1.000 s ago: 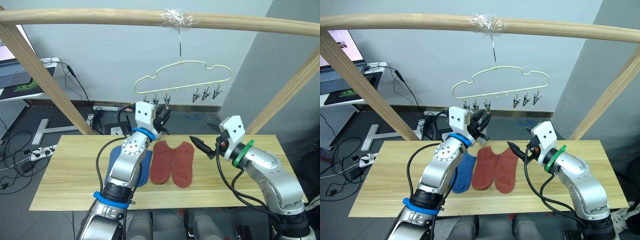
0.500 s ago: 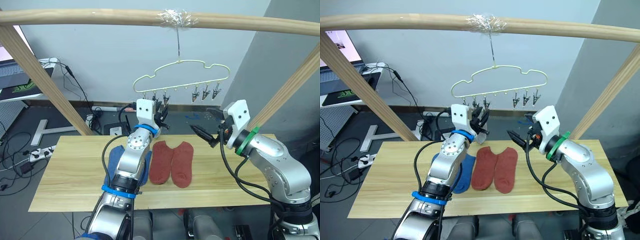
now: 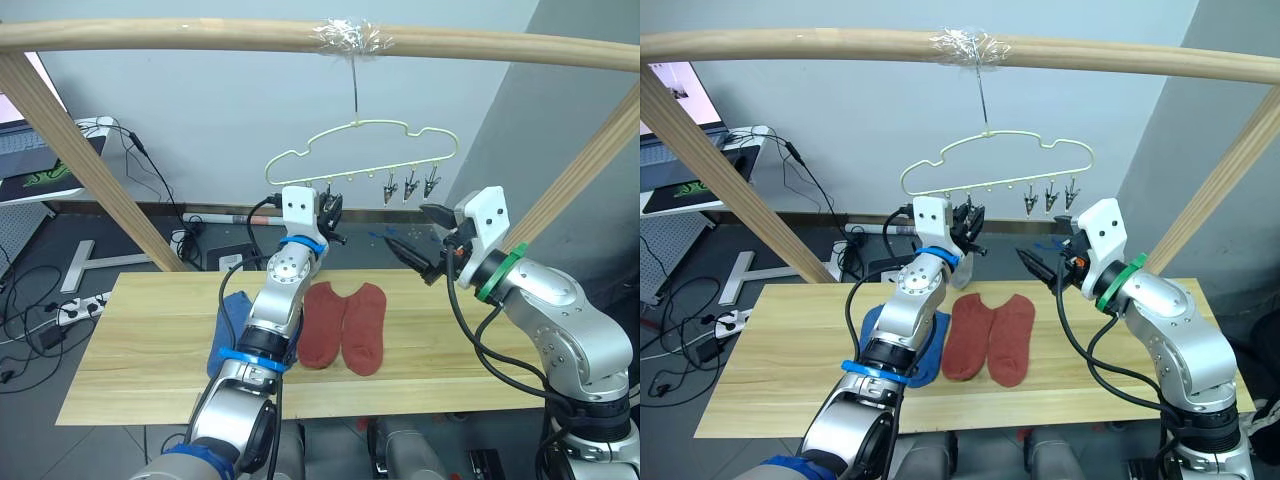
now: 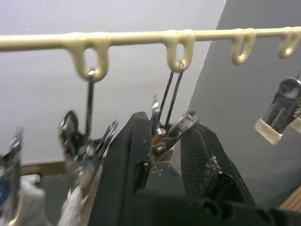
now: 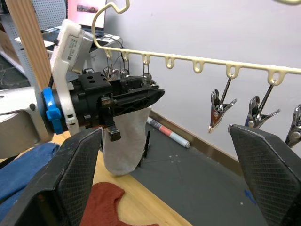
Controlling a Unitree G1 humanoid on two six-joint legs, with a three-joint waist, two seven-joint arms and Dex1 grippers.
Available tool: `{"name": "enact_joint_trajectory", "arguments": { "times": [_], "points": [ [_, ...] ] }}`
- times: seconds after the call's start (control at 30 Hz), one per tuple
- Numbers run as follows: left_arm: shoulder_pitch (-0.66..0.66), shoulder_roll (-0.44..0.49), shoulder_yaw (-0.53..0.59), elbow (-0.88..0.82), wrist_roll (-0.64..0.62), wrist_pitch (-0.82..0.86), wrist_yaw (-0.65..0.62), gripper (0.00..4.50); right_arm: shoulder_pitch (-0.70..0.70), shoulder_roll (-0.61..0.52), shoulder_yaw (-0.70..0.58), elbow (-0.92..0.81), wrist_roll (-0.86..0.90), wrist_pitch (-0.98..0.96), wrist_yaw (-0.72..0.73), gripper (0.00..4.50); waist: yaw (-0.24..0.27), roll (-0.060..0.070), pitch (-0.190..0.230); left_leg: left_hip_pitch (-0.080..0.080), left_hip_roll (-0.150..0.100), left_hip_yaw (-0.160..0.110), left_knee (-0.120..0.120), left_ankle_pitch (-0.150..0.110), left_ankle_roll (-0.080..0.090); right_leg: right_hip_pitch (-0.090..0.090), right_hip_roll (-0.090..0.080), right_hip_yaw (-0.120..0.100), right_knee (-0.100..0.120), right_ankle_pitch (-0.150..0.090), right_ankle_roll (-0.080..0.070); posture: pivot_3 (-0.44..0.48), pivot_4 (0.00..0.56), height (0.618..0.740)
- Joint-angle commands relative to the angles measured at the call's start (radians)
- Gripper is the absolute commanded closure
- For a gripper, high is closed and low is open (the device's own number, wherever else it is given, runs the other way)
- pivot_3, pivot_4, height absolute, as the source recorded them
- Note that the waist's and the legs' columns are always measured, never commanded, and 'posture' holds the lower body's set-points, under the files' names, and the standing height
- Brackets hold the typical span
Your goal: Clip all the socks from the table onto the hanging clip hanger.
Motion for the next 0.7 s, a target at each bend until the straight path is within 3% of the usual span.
{"name": "enact_joint_trajectory", "arguments": {
  "times": [0.03,0.27,0.43,0.7],
  "points": [
    [-0.037,0.001,-0.001,0.018,0.034,-0.063,0.023,3.23,-0.010,-0.010,-0.023,-0.045,0.020,0.000,-0.012,0.00,-0.001,0.000,0.000,0.000,0.000,0.000,0.000,0.000,0.000,0.000,0.000,0.000,0.000,0.000,0.000,-0.011,0.139,0.740],
    [-0.056,0.005,-0.002,0.058,0.056,-0.108,0.037,3.23,-0.014,-0.018,-0.023,-0.042,0.032,0.001,-0.023,0.00,-0.003,0.000,0.000,0.000,0.000,0.000,0.000,0.000,0.000,0.000,0.000,0.000,0.001,0.003,-0.004,-0.018,0.136,0.740],
    [-0.058,0.003,0.002,0.074,0.061,-0.121,0.040,2.15,-0.018,-0.023,-0.023,-0.039,0.034,0.000,-0.025,0.00,-0.004,0.000,0.000,0.000,0.000,0.000,0.000,0.000,0.000,0.000,0.000,0.000,0.001,0.003,-0.004,-0.018,0.137,0.740],
    [-0.063,0.000,0.006,0.087,0.060,-0.128,0.044,2.15,-0.017,-0.027,-0.025,-0.041,0.036,0.002,-0.028,0.00,-0.005,0.000,0.000,0.000,0.000,0.000,0.001,0.000,0.000,0.000,0.000,0.000,0.002,0.003,-0.004,-0.021,0.141,0.740]
  ]
}}
